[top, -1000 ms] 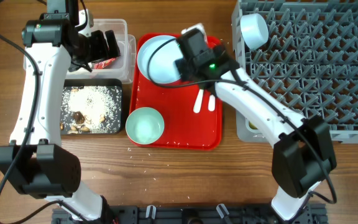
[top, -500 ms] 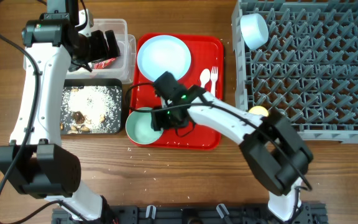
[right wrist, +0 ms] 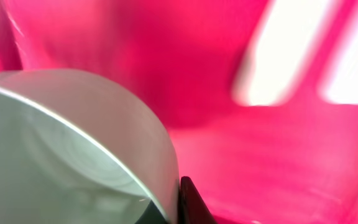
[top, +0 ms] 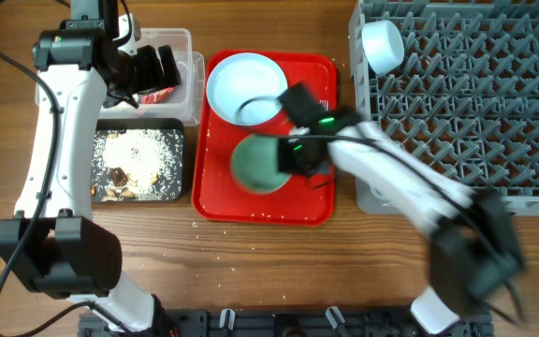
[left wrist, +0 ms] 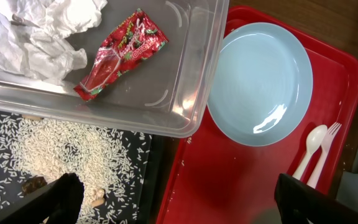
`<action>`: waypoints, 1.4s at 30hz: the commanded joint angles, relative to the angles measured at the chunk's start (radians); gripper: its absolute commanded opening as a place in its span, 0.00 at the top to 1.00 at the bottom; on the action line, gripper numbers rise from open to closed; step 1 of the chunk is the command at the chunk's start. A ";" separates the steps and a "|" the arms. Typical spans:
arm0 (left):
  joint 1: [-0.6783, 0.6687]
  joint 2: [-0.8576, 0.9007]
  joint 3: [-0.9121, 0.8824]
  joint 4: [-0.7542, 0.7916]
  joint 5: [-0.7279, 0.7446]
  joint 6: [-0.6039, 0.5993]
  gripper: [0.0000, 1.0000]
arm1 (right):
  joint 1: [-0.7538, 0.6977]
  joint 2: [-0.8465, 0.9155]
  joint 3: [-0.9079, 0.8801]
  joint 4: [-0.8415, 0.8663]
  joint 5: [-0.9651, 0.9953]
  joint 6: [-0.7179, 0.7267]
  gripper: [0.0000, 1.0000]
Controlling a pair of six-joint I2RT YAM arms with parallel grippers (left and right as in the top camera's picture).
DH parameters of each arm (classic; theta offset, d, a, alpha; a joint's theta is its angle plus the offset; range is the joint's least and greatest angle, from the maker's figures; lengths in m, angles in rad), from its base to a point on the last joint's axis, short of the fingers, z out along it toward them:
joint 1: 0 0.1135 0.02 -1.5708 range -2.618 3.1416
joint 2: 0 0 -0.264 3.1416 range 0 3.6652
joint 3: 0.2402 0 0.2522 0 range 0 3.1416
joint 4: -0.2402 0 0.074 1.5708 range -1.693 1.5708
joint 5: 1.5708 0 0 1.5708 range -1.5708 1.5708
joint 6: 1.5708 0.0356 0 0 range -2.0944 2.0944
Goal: Sort waste into correct bins and load items into the dishwasher rack
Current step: 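Carry the green bowl into the dish rack and release it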
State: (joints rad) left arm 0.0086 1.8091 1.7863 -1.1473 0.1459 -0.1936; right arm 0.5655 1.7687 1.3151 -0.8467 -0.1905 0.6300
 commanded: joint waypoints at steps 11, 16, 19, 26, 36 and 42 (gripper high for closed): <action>0.004 -0.012 0.014 0.003 -0.006 0.002 0.00 | -0.149 -0.331 0.006 -0.153 1.261 -0.186 0.96; 0.004 -0.012 0.014 0.003 -0.006 0.002 0.00 | -0.169 -0.136 0.006 -0.083 1.467 -0.449 0.96; 0.004 -0.012 0.014 0.003 -0.006 0.002 0.00 | -0.196 -0.032 0.006 0.002 1.539 -0.548 0.96; 0.004 -0.012 0.014 0.003 -0.006 0.002 0.00 | -0.254 0.082 0.006 0.242 1.596 -0.719 0.96; 0.004 -0.012 0.014 0.003 -0.006 0.002 0.00 | -0.253 0.085 0.006 0.401 1.437 -0.890 0.89; 0.004 -0.012 0.014 0.003 -0.006 0.002 0.00 | -0.253 0.087 0.006 0.398 1.411 -0.891 0.86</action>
State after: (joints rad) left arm 0.0086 1.8091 1.7863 -1.1473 0.1459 -0.1936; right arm 0.3088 1.8404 1.3151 -0.4507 1.2507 -0.2462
